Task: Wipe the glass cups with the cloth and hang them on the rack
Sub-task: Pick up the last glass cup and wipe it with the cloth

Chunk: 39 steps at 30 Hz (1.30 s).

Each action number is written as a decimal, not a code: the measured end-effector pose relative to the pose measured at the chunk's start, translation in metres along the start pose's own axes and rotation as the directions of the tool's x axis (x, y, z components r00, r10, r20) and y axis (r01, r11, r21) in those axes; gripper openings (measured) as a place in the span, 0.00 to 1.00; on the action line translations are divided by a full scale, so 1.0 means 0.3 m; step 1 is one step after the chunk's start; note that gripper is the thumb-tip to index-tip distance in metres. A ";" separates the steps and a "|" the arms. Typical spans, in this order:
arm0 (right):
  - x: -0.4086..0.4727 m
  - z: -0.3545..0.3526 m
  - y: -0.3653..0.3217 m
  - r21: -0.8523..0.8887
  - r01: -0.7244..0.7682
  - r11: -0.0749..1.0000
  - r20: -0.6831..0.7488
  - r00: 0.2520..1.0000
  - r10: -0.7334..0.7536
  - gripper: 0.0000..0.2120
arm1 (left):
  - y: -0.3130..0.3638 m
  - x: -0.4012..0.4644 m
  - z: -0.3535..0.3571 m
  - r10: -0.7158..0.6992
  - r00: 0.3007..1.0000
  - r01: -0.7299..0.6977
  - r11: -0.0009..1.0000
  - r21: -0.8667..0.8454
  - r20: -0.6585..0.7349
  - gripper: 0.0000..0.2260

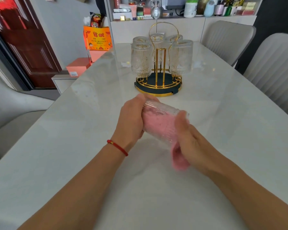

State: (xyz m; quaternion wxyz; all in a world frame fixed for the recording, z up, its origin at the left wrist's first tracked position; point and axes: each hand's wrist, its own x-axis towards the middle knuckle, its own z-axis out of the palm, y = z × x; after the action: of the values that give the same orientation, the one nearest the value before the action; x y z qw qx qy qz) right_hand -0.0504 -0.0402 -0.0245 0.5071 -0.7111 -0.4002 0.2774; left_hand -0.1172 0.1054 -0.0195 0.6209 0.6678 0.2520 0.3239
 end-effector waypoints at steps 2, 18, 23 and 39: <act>0.000 -0.005 -0.011 0.292 -0.221 0.930 0.081 0.975 0.207 0.40 | -0.024 0.007 -0.009 0.187 0.982 -0.184 0.980 0.076 -0.035 0.20; -0.002 -0.013 0.036 -0.247 0.150 0.958 0.094 0.987 -0.130 0.48 | -0.026 0.008 -0.024 -0.134 0.980 0.113 0.983 0.145 0.146 0.19; 0.011 0.011 0.013 0.413 -0.291 0.863 0.110 0.957 0.270 0.40 | -0.041 0.018 -0.039 0.288 0.956 -0.292 0.954 0.074 0.059 0.18; 0.003 0.002 0.038 -0.212 0.124 0.969 0.018 0.992 -0.123 0.42 | -0.055 0.031 -0.014 -0.068 0.986 0.042 0.984 0.174 0.150 0.19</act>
State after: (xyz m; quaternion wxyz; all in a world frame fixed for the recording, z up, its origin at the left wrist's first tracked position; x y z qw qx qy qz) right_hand -0.0471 -0.0410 -0.0355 0.4435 -0.7344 -0.4723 0.2022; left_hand -0.1130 0.1166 -0.0346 0.5880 0.7344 0.2481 0.2310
